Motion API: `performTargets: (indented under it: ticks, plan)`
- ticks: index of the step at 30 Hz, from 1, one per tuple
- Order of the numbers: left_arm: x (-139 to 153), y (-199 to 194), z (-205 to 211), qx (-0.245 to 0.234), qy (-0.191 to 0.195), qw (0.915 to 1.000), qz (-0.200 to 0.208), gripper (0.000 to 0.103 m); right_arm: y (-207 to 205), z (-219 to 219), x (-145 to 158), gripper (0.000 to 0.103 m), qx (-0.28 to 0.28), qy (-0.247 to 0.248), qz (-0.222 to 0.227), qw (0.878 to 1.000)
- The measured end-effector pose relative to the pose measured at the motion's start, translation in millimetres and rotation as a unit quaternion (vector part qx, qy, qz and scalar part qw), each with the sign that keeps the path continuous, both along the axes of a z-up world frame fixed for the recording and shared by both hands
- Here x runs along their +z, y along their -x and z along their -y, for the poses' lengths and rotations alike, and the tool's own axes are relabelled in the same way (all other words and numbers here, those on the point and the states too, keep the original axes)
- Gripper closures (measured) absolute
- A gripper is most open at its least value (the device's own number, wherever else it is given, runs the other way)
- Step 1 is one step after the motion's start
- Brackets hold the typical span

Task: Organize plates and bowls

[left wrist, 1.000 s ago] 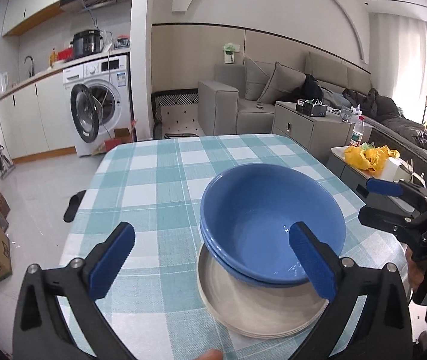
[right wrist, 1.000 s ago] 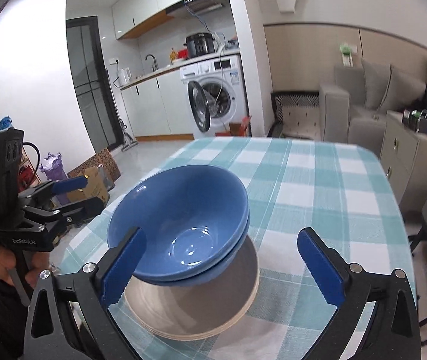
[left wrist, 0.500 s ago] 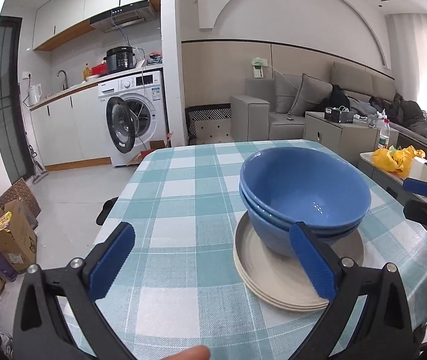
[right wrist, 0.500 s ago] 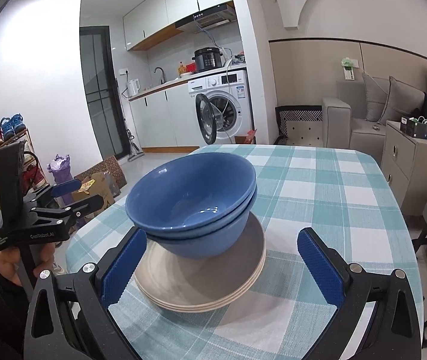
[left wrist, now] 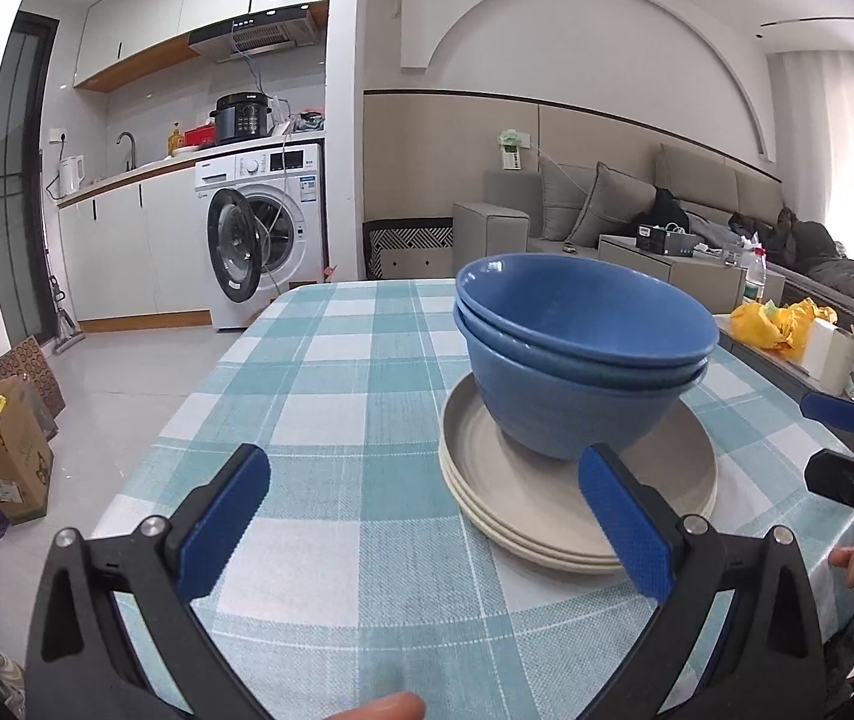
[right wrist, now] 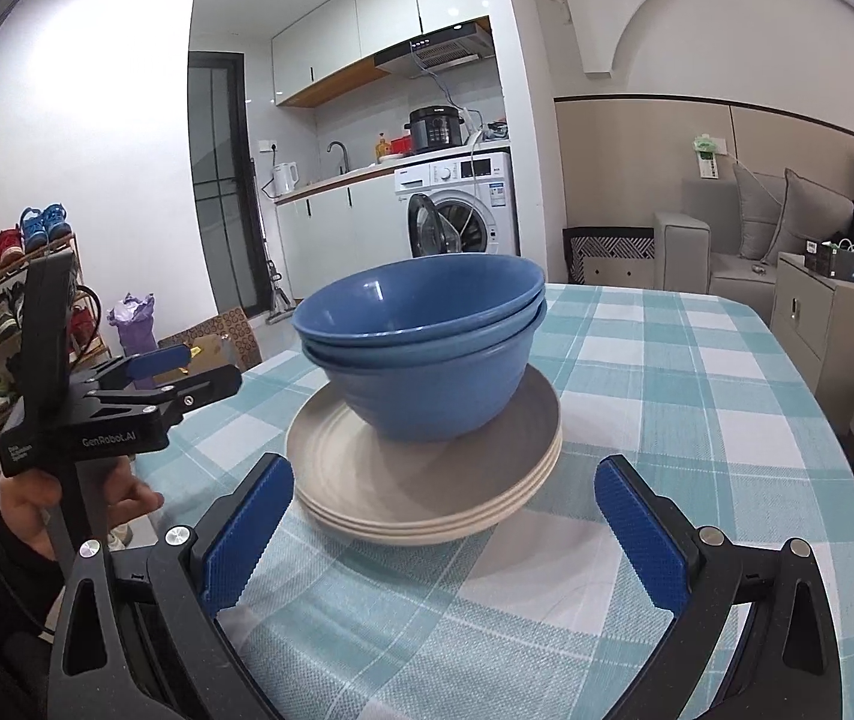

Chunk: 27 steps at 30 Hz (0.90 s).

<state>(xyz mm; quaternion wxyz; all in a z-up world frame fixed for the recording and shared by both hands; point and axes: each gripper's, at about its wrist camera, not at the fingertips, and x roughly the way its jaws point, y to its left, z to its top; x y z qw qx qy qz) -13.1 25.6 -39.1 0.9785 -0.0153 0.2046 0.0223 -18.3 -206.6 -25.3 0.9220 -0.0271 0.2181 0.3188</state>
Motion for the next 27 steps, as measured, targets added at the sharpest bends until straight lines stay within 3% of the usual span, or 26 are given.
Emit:
performTargets:
  ticks: [6,10,27]
  plan:
    - [-7.6,15.2,8.5,0.006,-0.021,0.9996,0.015,0.000,11.7,-0.2,-4.9,0.001,0.006,0.006,0.015,1.000]
    - [-11.3,25.8,6.9,-0.001,-0.001,0.9998,0.019,0.000,19.3,6.2,-9.2,0.001,0.007,-0.006,0.009,1.000]
    - [-18.0,33.6,7.4,0.013,-0.002,0.9998,0.014,0.000,25.8,13.6,-16.6,0.001,0.002,-0.004,0.006,1.000]
